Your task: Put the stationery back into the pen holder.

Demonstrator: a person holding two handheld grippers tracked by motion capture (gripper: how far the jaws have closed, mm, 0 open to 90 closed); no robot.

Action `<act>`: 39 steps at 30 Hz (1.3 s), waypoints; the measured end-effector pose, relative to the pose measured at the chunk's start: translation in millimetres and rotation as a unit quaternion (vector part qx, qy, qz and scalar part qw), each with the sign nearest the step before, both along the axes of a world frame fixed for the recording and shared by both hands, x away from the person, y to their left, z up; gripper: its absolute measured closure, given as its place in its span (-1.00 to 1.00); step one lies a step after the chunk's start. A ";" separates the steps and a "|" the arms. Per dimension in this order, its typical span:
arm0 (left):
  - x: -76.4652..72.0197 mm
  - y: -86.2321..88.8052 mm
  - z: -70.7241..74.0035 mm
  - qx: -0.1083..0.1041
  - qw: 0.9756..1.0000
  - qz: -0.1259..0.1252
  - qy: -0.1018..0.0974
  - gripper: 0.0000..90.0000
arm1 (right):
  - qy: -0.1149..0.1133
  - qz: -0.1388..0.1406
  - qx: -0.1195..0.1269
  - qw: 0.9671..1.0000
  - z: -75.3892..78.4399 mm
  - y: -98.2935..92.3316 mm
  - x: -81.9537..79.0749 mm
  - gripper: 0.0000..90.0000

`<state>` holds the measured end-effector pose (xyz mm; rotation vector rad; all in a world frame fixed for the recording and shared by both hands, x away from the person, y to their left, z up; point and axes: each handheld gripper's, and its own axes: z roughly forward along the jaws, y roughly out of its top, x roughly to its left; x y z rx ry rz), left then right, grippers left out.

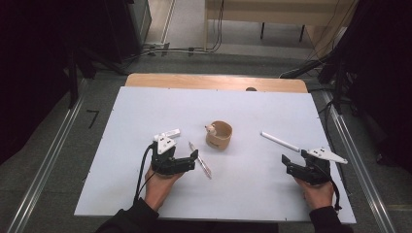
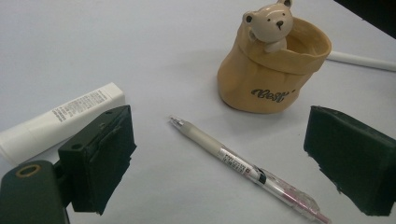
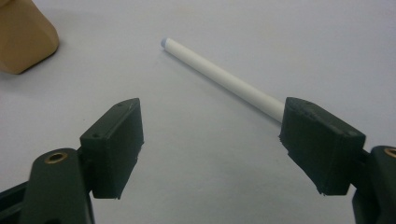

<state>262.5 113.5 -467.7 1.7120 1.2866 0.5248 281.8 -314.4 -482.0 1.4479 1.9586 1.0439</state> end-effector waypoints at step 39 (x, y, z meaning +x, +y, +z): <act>1.5 0.1 -4.3 -0.008 1.000 -0.007 0.002 -0.81 | 0.007 -0.006 -0.045 0.999 -2.5 -0.1 40.2 -0.50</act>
